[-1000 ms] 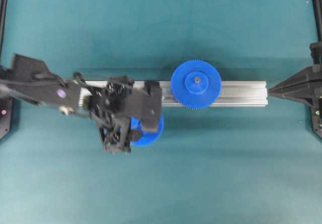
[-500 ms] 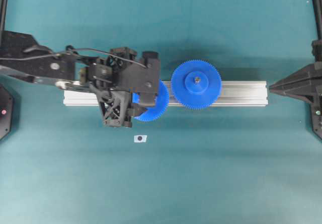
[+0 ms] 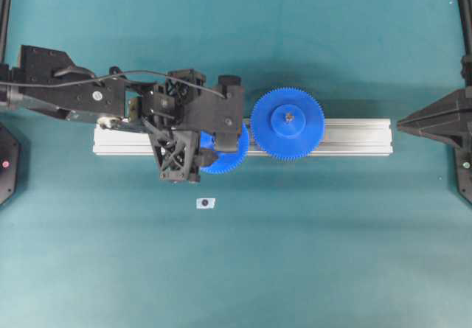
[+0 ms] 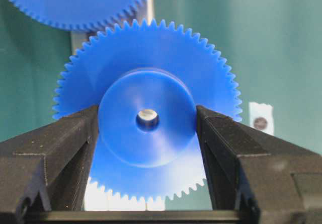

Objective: Find the location of the shaft and insert the small gear.
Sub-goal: 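Align the gear bore with the shaft and lower it, meshing with the large gear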

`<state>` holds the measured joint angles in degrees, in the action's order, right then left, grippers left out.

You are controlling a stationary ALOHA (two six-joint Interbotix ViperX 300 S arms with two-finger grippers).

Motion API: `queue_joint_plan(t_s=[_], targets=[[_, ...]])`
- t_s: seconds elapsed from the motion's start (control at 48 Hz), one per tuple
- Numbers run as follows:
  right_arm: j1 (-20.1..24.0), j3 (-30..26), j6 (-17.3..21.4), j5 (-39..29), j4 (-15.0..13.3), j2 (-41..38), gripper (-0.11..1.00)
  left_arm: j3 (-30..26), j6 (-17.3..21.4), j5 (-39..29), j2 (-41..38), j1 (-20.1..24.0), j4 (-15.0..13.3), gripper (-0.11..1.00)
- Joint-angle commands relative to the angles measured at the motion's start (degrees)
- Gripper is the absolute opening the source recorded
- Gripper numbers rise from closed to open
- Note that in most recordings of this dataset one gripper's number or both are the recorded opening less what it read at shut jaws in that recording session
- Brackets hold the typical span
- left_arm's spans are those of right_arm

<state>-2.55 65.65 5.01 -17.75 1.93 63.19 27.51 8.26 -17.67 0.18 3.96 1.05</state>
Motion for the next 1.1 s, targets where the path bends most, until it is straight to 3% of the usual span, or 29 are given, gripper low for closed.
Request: queue_joint_plan(t_s=[0.0, 1.084], targets=[[-0.2, -0.4, 0.4, 0.4, -0.1, -0.3, 0.02, -1.5, 0.4, 1.4, 0.5, 0.5, 0.2, 0.64], [-0.3, 0.0, 0.5, 0.4, -0.1, 0.4, 0.02, -1.8, 1.7, 1.1, -1.8, 2.6, 0.2, 0.64]])
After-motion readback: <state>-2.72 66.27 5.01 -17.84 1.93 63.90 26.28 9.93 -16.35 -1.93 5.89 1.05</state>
